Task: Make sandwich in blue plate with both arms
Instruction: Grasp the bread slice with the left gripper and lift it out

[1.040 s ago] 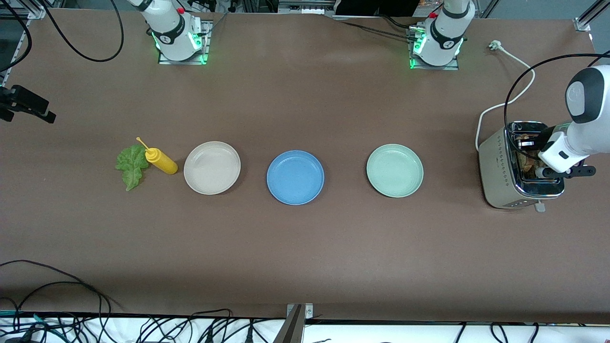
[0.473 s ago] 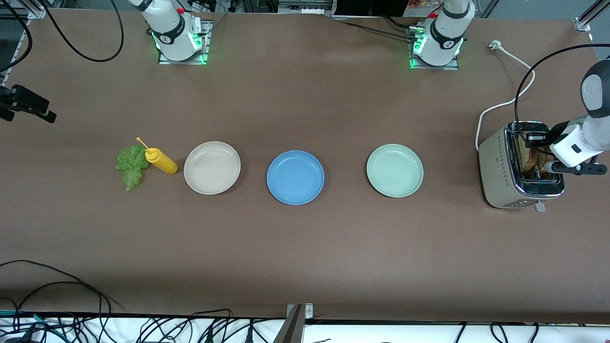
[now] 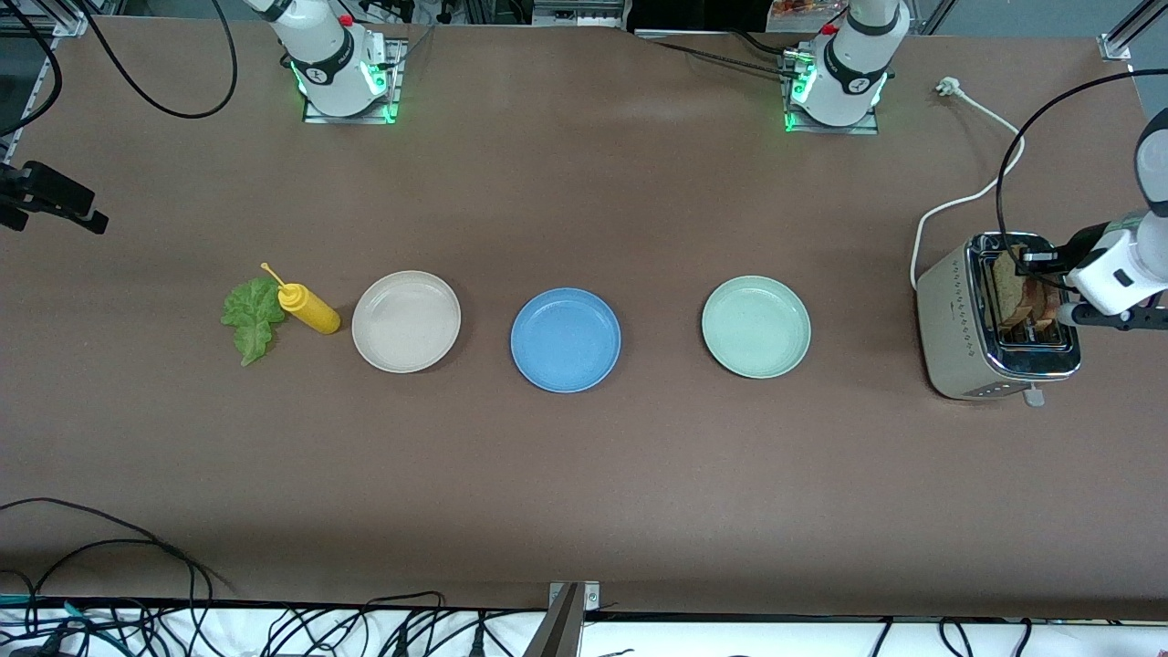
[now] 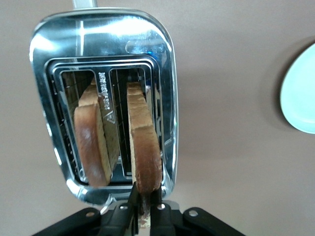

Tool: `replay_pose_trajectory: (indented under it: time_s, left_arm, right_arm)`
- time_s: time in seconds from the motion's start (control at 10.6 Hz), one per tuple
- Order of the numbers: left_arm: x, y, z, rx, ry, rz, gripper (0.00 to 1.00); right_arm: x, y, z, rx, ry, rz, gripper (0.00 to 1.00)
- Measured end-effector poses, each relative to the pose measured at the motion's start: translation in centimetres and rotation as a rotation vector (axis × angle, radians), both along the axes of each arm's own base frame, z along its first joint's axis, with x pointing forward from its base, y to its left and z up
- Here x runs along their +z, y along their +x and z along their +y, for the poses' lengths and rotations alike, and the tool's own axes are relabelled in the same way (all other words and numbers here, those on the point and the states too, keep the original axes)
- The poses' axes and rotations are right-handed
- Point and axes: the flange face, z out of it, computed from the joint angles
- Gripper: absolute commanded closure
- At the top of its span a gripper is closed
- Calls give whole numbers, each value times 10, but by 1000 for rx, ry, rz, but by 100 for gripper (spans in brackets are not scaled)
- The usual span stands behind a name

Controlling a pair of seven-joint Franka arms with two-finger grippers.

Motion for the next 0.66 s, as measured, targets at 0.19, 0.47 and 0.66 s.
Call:
replay_pose_trajectory:
  time_s: [0.19,0.47,0.66]
  left_arm:
    - [29,1,-1,2,-6,-1,100]
    - [47,3,-2,-2,-5,-13,100]
    - [56,3,-8,-12,-4,-29,100]
  right_arm:
    - [1,-1,-4,-7,0,-1,0]
    - [1,-1,-5,-8,0,-2,0]
    - [1,-1,-5,-8,0,-1,0]
